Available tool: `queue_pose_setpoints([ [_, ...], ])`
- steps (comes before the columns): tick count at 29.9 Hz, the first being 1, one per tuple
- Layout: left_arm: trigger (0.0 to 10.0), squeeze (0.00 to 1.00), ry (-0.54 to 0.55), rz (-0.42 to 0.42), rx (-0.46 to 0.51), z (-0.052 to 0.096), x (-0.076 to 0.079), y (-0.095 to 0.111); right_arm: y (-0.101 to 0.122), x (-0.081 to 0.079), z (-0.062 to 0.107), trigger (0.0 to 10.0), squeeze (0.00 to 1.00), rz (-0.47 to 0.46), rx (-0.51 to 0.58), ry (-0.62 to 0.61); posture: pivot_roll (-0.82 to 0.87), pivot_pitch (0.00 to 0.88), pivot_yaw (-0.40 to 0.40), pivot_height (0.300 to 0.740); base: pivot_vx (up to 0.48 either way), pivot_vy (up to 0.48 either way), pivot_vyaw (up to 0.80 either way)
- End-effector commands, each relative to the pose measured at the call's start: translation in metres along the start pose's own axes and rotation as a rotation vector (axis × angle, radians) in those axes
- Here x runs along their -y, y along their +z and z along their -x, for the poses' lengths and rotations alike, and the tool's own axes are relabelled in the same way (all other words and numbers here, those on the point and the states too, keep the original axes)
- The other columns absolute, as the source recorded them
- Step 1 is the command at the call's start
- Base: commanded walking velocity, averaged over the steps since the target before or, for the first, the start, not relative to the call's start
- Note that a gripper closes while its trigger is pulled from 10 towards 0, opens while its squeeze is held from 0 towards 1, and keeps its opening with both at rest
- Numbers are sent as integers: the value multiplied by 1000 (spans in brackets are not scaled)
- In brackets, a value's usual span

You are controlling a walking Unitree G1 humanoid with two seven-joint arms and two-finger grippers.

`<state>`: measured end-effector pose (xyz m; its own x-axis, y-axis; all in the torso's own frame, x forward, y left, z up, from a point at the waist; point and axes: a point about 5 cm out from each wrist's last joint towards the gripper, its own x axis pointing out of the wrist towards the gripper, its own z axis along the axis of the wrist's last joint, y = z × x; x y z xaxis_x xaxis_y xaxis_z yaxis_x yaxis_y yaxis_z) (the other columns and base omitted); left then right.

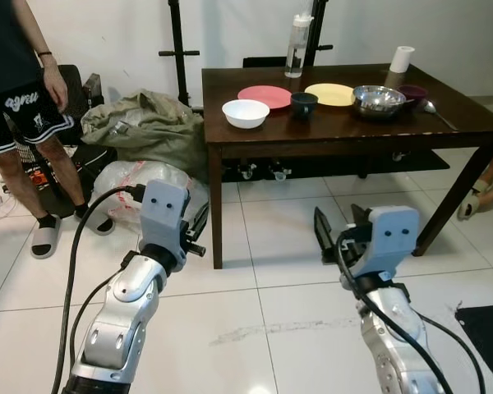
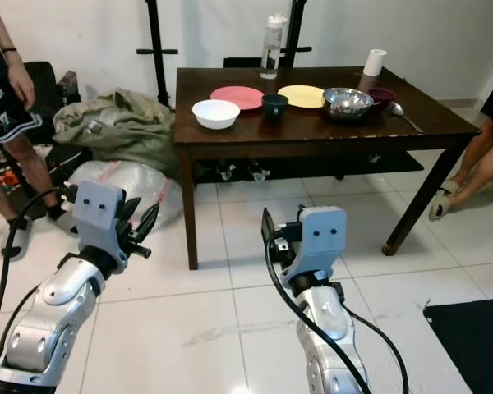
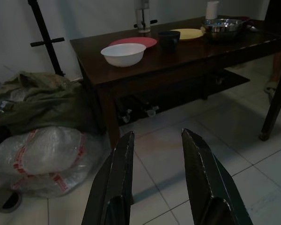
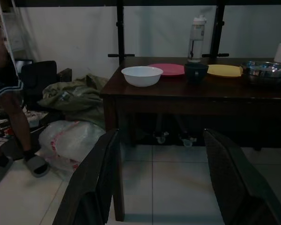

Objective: Setting the table

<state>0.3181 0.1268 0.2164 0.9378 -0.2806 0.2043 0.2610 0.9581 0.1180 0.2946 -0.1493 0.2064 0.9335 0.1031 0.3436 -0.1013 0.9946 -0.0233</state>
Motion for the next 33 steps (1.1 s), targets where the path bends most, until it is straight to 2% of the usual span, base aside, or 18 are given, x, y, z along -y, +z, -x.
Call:
queue_pose_setpoints([
  [1, 10000, 0, 2, 0, -34, 0, 0, -6, -1, 2, 1, 10000, 0, 8, -9, -12, 38, 89, 90, 740, 0, 0, 0],
  [11, 10000, 0, -7, -2, -41, 1, 1, -8, -4, 2, 2, 10000, 0, -12, -25, -22, 38, 88, 91, 740, 0, 0, 0],
  [16, 10000, 0, -5, -12, -83, 7, 2, -22, -18, 2, 8, 10000, 0, -1, -73, 2, 39, 81, 91, 740, 0, 0, 0],
  [19, 10000, 0, 11, -27, -162, 21, 3, -52, -50, 6, 23, 10000, 0, -2, -192, -2, 41, 78, 90, 740, 0, 0, 0],
  [20, 10000, 0, 11, -27, -162, 21, 3, -52, -50, 6, 23, 10000, 0, -2, -192, -2, 41, 78, 90, 740, 0, 0, 0],
  [23, 10000, 0, 27, -34, -284, 47, 2, -92, -89, 12, 49, 10000, 0, 18, -339, -17, 42, 77, 82, 740, 0, 0, 0],
  [24, 10000, 0, 27, -34, -284, 47, 2, -92, -89, 12, 49, 10000, 0, 18, -339, -17, 42, 77, 82, 740, 0, 0, 0],
  [28, 10000, 0, 10, -17, -358, 62, 2, -111, -104, 16, 62, 10000, 0, 40, -394, -12, 39, 72, 80, 740, 0, 0, 0],
  [33, 10000, 0, 0, -20, -372, 67, 7, -116, -105, 19, 64, 10000, 0, 48, -395, -8, 40, 76, 80, 740, 0, 0, 0],
])
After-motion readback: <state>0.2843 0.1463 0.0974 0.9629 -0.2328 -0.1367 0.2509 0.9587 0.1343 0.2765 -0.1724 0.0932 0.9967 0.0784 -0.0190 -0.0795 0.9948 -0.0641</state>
